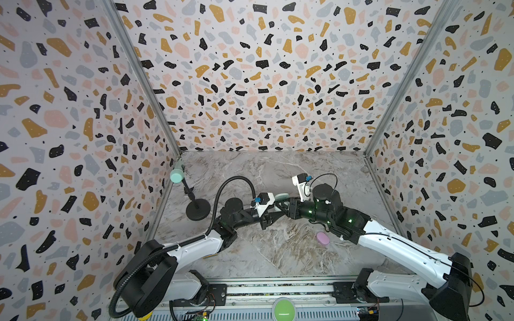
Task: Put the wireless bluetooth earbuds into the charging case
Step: 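Press the earbud into the empty case slot and open the right gripper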
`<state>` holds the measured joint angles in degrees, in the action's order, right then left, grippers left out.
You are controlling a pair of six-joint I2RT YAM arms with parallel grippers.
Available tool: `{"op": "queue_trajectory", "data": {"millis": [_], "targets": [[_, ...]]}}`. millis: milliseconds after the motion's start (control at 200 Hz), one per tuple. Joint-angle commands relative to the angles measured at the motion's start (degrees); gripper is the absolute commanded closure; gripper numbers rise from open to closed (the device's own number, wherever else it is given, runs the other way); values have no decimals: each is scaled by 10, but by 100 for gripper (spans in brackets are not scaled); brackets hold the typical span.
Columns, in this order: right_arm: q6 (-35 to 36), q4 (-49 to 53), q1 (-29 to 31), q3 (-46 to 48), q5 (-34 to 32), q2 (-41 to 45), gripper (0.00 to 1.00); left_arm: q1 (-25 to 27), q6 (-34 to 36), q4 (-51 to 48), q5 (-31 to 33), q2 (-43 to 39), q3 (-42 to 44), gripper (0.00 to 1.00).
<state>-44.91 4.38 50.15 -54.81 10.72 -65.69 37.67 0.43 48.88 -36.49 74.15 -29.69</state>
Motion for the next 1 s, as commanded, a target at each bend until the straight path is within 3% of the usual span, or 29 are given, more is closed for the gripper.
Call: {"op": "queue_trajectory", "data": {"millis": [0,325,606,996], "targets": [[6,37,3,-17,-18,14,65,2,6,41,1,-17,-3,73],[13,75,13,-47,-47,32,58,2,11,37,4,-16,-2,73],[36,179,19,-118,-82,35,56,2,15,34,7,-15,-2,73],[111,297,-48,-275,-33,-96,41,2,12,31,-4,-10,-1,72]]}}
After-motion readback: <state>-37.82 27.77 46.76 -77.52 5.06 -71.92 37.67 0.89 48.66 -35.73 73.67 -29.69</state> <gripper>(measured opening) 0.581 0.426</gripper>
